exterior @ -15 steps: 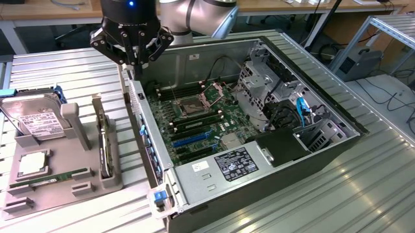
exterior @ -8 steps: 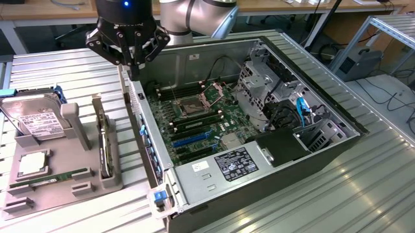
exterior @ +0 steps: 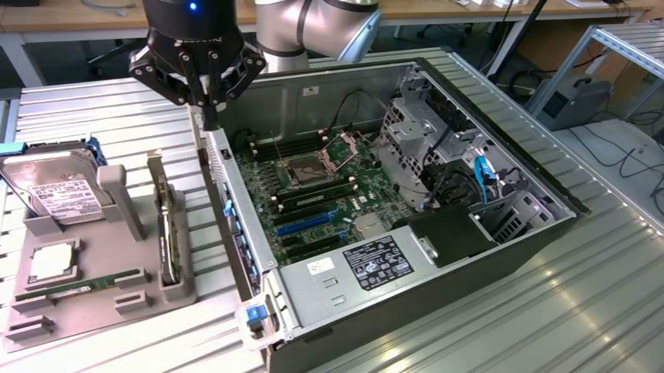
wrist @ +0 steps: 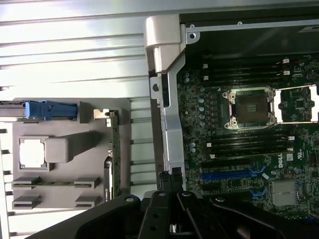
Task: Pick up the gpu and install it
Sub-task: 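Reach for the gpu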
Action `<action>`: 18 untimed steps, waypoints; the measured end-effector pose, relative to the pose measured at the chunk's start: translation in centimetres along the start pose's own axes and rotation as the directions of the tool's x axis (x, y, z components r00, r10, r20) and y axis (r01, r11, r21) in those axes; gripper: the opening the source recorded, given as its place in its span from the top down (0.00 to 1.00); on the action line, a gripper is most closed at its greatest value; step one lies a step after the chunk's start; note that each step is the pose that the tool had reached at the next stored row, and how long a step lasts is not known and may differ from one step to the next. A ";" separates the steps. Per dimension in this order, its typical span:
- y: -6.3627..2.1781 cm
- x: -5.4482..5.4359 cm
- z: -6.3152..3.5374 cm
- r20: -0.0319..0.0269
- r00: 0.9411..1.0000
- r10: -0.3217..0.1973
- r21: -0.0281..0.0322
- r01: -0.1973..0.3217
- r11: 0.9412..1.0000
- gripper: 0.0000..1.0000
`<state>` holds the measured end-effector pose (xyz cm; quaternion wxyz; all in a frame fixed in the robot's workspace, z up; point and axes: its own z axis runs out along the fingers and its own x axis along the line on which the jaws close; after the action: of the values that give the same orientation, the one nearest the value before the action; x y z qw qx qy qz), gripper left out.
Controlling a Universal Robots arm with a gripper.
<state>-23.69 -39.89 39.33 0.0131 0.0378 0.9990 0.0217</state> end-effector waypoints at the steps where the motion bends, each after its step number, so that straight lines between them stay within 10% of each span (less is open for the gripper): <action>1: -0.01 0.1 0.00 0.000 1.000 0.000 0.000 0.000 1.000 0.89; 18: -0.14 1.8 -0.05 0.000 1.000 0.000 0.000 0.000 1.000 0.89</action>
<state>-25.50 -39.89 39.33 0.0131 0.0379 0.9990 0.0217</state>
